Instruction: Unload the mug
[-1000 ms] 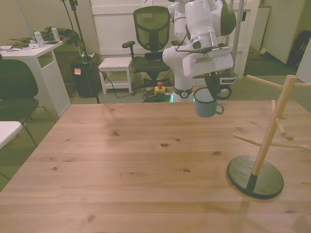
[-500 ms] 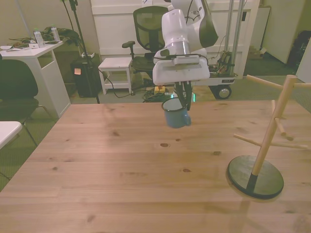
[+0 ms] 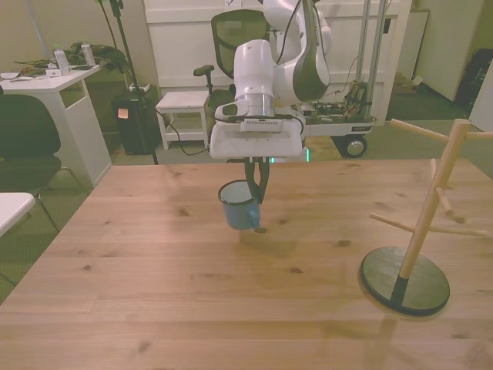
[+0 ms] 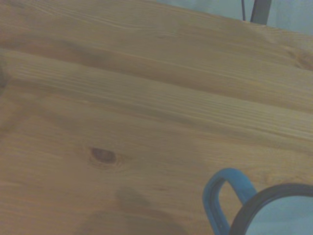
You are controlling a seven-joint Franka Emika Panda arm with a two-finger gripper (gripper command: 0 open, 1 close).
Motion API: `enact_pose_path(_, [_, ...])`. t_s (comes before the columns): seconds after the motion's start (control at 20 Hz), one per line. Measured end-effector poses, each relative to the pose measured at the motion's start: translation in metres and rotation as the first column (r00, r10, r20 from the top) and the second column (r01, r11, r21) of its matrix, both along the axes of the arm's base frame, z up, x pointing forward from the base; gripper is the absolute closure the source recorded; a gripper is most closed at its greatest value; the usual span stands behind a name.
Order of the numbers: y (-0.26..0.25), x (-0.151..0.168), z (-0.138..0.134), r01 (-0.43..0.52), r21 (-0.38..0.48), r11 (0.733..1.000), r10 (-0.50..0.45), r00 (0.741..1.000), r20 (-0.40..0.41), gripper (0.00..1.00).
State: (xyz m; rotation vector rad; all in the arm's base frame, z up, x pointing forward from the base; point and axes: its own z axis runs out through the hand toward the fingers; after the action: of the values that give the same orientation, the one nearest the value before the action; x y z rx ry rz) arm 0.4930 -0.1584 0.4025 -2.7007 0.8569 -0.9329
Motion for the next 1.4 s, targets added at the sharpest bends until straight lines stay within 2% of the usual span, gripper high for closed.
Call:
enact_pose_path(0.65, [-0.006,0.028,-0.033,-0.002,0.005,1.0,0.002,1.0,-0.023,1.0])
enact_pose_path(0.7, [-0.006,0.029,-0.034,0.0,0.006,1.0,0.001,1.0,-0.023,0.0])
enact_pose_path(1.0, [-0.006,0.029,-0.035,0.008,0.021,1.0,-0.007,1.0,-0.019,0.0])
enact_pose_path(1.4, [0.002,0.028,-0.044,-0.028,0.081,0.996,0.034,0.997,-0.064,0.0])
